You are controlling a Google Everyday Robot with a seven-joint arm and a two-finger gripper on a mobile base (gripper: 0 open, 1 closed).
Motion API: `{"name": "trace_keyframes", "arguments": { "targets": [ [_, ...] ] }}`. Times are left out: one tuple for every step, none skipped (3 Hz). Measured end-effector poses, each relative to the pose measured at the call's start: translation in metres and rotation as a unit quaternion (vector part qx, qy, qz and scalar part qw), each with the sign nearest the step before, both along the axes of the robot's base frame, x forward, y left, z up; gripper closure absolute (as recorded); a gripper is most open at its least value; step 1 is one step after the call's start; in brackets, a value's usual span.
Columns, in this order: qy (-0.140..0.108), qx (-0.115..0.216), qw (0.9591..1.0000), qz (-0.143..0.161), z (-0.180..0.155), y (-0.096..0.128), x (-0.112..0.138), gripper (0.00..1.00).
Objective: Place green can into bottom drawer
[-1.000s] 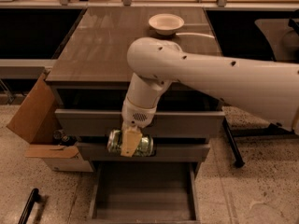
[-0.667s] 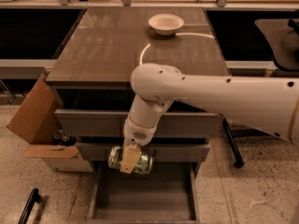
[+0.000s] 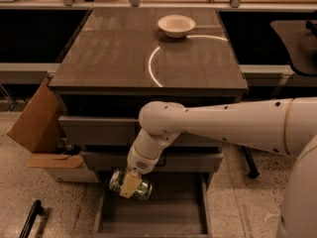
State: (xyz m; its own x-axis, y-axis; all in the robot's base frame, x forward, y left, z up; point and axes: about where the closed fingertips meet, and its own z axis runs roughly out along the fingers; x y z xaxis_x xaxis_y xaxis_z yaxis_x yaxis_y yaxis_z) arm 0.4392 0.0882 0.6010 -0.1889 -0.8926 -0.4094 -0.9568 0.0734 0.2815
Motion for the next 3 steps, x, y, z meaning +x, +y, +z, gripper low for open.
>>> {"name": "trace_keyframes", "arguments": {
  "targets": [
    [0.0, 0.0, 1.0, 0.0, 0.0, 0.0, 0.0, 1.0],
    [-0.004, -0.009, 0.9995, -0.029, -0.022, -0.003, -0.002, 1.0],
    [-0.005, -0.024, 0.9972, -0.071, -0.069, -0.008, -0.006, 1.0]
  ]
}}
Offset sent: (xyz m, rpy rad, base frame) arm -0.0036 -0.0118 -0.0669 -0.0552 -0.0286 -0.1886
